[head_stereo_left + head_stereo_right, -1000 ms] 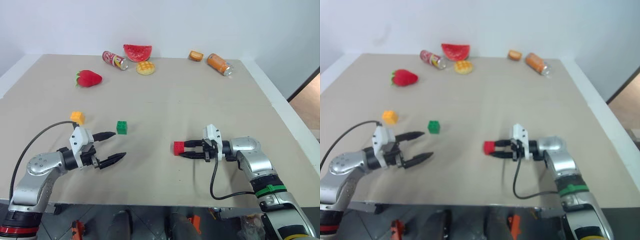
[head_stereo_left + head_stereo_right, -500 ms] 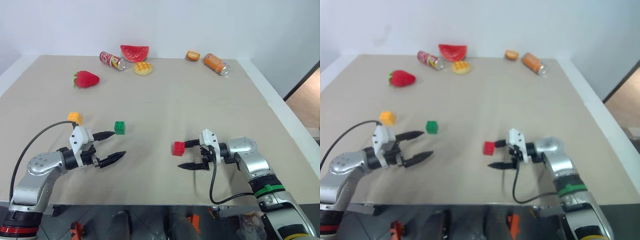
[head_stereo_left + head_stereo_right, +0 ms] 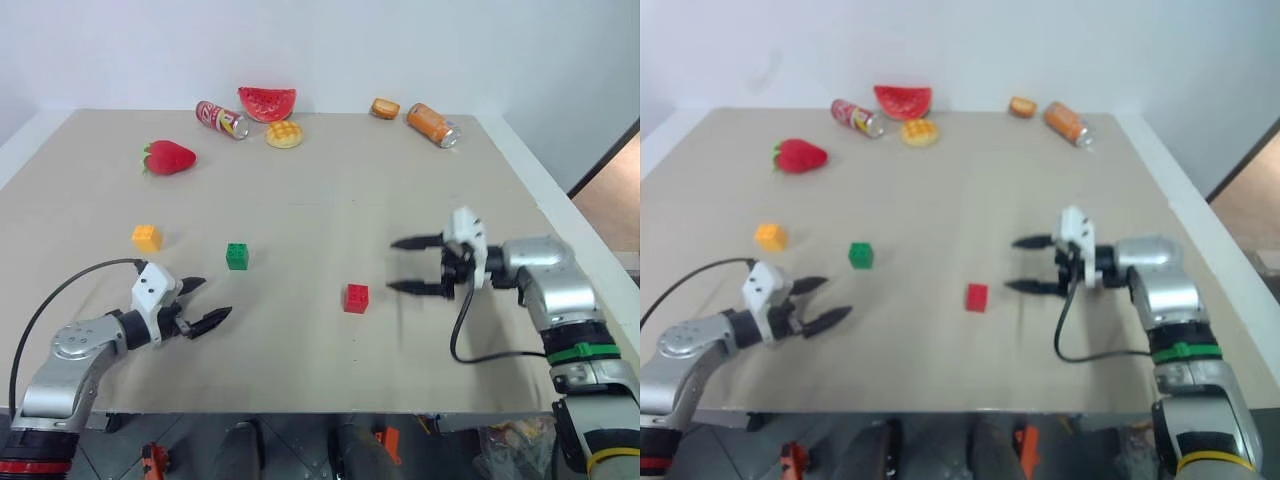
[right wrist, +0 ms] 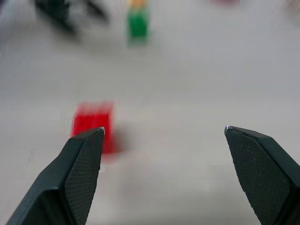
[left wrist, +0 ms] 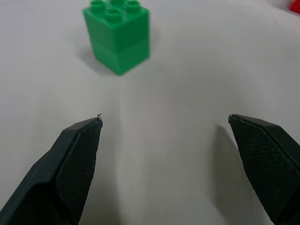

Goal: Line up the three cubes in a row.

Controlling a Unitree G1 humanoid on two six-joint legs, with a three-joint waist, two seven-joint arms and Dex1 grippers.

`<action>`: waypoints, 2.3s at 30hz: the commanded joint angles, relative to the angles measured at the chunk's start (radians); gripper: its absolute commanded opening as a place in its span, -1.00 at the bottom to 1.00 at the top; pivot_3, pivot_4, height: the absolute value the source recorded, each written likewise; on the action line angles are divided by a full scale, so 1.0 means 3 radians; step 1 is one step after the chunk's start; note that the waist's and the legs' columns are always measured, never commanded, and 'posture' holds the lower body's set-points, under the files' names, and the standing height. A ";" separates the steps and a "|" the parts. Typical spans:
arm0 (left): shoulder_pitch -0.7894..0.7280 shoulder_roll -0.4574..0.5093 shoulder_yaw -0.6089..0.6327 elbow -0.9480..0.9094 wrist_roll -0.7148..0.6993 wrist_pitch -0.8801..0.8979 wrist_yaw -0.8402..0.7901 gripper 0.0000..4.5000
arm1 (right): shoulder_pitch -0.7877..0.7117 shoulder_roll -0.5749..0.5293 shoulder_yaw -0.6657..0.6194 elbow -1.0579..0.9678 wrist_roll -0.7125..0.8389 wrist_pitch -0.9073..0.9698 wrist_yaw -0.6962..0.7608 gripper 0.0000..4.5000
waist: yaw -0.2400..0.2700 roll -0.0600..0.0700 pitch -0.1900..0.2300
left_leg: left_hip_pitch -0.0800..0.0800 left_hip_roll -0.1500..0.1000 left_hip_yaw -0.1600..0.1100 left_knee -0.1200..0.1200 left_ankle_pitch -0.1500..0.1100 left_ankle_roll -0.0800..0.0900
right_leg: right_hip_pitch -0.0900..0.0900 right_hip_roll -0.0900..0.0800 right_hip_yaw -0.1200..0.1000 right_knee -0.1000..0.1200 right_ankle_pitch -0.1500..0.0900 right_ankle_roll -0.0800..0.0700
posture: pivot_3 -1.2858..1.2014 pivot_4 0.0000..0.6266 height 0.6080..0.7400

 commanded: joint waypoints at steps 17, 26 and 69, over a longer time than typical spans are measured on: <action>-0.0634 -0.0671 -0.0392 -0.0034 0.0353 0.0508 0.0897 1.00 | 0.0198 0.0331 -0.0046 -0.0958 0.0392 0.0542 -0.0415 0.90 | 0.0018 0.0000 0.0000 | -0.0001 -0.0006 -0.0013 0.0014 -0.0001 -0.0002 | 0.0013 0.0004 0.0003 0.0000 -0.0002 0.0002 | 0.03 -0.52 1.00; -0.0943 -0.0800 -0.0329 0.0174 0.0546 0.0690 0.1324 1.00 | 0.0247 0.0333 -0.0054 -0.0961 0.0365 0.0516 -0.0447 0.90 | -0.0003 -0.0001 0.0000 | 0.0000 -0.0006 -0.0015 0.0010 -0.0001 -0.0002 | 0.0011 0.0010 0.0008 0.0000 0.0006 0.0018 | 0.03 -0.52 1.00; -0.1767 -0.0235 -0.1041 0.2136 0.0558 -0.1951 -0.2268 -0.41 | 0.0957 -0.0195 -0.0503 -0.1669 0.0864 0.1017 -0.0368 0.92 | 0.0064 -0.0001 0.0000 | -0.0014 -0.0011 -0.0011 0.0014 -0.0003 -0.0002 | 0.0008 -0.0002 0.0002 -0.0004 -0.0009 -0.0001 | 0.03 -0.52 1.00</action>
